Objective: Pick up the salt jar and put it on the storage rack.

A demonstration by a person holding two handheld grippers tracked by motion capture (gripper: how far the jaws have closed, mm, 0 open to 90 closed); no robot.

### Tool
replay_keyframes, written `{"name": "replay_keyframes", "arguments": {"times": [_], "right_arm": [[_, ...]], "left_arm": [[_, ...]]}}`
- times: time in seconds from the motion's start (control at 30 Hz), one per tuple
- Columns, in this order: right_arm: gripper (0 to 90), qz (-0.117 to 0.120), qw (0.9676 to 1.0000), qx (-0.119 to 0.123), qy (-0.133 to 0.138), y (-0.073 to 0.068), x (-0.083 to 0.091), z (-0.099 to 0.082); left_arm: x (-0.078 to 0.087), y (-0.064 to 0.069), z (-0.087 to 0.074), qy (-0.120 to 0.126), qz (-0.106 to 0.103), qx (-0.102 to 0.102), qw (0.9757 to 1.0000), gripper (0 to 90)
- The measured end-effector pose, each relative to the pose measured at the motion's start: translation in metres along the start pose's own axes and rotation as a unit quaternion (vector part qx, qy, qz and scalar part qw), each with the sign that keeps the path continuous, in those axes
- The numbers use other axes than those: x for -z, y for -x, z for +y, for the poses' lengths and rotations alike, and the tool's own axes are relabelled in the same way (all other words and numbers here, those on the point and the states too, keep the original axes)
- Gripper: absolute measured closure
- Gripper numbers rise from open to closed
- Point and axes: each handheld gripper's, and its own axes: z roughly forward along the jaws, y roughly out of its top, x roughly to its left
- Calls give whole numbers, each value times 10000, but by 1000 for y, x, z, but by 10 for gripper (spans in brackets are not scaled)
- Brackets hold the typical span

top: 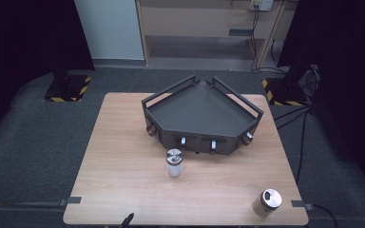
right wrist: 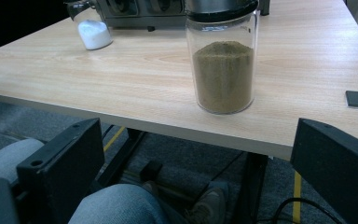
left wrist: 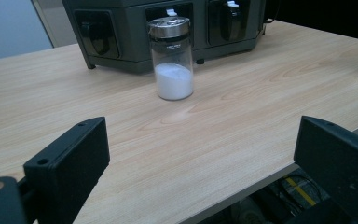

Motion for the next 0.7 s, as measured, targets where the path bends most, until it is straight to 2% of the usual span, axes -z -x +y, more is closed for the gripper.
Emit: {"name": "replay_keyframes", "arguments": {"times": [0.33,0.43,0.53,0.63,0.7], "right_arm": [[32,-3,10000,-45,0,2,0,0],[32,-20,10000,-73,21,2,1,0],[32,-47,9999,-125,23,0,1,0],[31,-43,9999,-113,35,-1,1,1],[32,-29,9999,-123,54,-2,1,1]], "left_arm": [[0,-1,2,-78,-85,74,9999,24],[6,-1,6,6,-105,139,9998,24],[13,-2,18,1,-144,163,9998,24],[18,-4,30,27,-186,341,9992,18],[19,-3,37,26,-195,350,9992,18]]}}
